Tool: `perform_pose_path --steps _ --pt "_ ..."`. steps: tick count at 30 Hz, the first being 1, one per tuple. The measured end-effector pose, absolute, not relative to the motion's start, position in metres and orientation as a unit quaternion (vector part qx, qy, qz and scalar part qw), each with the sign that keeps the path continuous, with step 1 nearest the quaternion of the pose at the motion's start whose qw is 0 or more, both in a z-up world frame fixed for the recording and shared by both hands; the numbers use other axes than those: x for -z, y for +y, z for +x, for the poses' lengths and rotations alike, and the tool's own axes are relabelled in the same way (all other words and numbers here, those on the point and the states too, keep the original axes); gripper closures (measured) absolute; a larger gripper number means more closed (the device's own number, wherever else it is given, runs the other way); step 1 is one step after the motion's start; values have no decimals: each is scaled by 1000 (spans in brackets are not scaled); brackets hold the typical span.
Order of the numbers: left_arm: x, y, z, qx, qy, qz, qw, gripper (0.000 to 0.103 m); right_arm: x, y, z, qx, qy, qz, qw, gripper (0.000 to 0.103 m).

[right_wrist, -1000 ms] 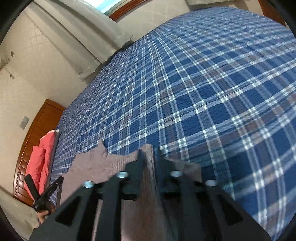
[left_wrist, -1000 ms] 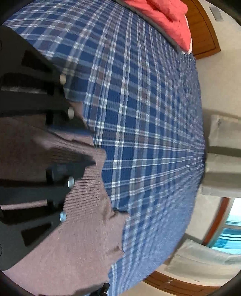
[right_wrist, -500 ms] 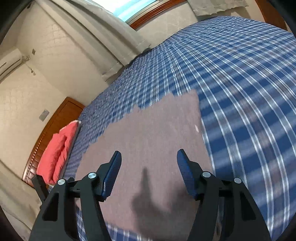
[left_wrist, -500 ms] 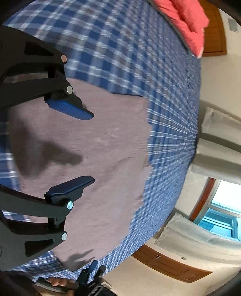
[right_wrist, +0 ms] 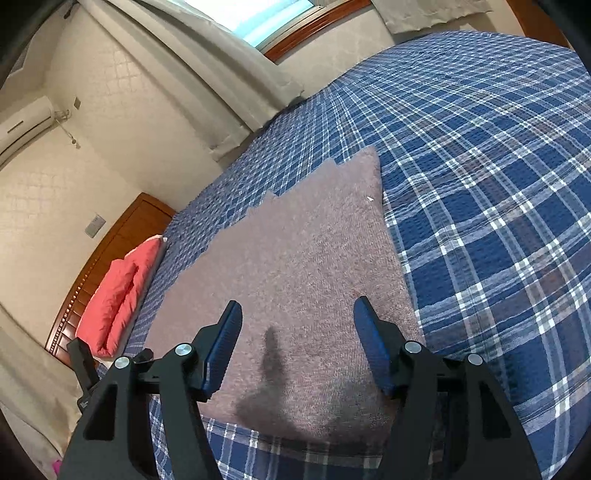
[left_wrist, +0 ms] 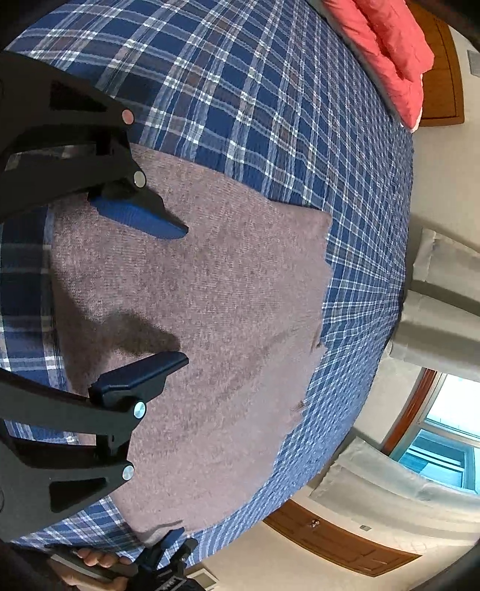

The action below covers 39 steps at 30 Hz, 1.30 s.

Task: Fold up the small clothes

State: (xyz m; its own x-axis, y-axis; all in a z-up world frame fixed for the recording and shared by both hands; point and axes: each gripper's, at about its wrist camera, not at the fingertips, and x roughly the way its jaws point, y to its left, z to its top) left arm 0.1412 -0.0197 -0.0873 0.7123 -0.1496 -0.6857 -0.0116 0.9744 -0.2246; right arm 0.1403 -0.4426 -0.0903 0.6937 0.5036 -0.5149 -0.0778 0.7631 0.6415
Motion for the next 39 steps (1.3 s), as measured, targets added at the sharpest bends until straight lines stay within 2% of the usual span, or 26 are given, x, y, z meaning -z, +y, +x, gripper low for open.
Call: perform_pose_path --steps 25,29,39 --pt "92 -6 134 66 359 -158 917 40 88 -437 138 -158 353 284 877 40" --pt "93 -3 133 73 355 -170 916 40 86 -437 140 -167 355 288 873 33" --pt "94 0 133 91 347 -189 914 35 54 -381 159 -154 368 253 881 30"
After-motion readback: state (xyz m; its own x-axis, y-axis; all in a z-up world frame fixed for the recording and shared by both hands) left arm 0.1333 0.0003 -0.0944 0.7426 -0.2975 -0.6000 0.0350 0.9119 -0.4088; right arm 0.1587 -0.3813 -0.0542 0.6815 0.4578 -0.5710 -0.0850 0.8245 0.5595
